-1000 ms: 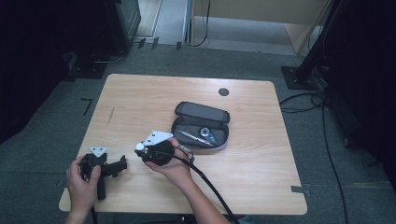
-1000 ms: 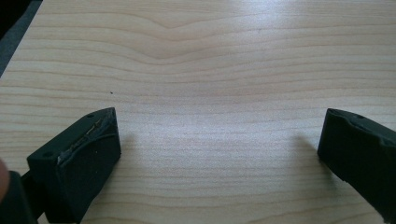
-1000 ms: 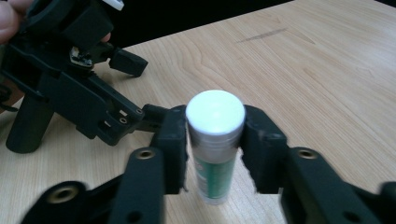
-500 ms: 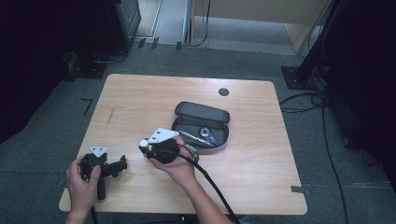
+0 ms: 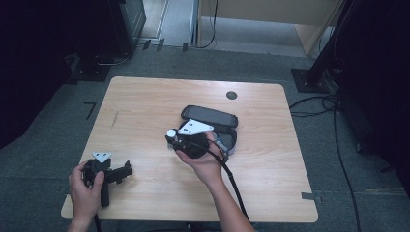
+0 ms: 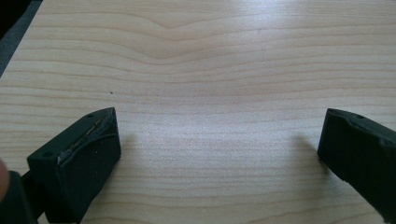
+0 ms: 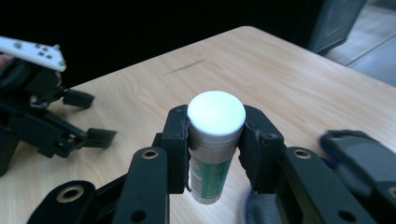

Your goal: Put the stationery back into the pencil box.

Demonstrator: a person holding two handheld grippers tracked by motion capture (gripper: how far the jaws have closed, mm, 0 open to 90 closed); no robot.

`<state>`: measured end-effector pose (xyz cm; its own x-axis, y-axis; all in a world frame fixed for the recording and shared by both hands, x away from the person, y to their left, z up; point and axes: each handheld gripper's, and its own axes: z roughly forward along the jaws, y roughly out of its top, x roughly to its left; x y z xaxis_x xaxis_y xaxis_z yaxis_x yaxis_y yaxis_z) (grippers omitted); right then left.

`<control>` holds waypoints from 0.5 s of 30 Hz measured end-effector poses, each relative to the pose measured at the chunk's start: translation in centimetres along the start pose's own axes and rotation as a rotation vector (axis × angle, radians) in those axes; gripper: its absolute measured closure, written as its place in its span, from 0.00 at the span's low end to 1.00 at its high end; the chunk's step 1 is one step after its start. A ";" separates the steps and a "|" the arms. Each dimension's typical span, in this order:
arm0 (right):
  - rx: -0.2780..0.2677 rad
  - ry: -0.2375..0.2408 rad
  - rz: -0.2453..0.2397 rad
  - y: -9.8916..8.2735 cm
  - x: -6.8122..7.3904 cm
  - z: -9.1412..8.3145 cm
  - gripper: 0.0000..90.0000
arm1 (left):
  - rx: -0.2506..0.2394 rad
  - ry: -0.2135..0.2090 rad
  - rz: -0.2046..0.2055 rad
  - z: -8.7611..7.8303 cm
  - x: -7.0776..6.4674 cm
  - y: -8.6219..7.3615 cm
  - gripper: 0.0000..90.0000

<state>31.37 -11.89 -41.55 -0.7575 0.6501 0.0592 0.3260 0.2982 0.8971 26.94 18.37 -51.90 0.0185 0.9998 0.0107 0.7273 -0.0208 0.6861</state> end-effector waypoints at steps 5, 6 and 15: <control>-0.010 -0.045 0.011 0.1 -1.4 -1.2 0.73 | 0.000 0.000 -0.001 0.0 0.0 0.0 0.00; -0.007 -0.052 0.012 0.1 -1.6 -1.4 0.73 | 0.000 0.000 0.000 0.0 0.0 0.0 0.00; 0.008 -0.129 0.039 -0.7 -4.0 -1.5 0.73 | -0.001 0.000 0.000 0.0 0.0 0.0 0.00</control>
<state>33.30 -15.74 -41.81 -0.6652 0.7457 0.0366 0.3586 0.2761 0.8918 26.95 18.36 -51.91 0.0180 0.9998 0.0106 0.7267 -0.0203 0.6867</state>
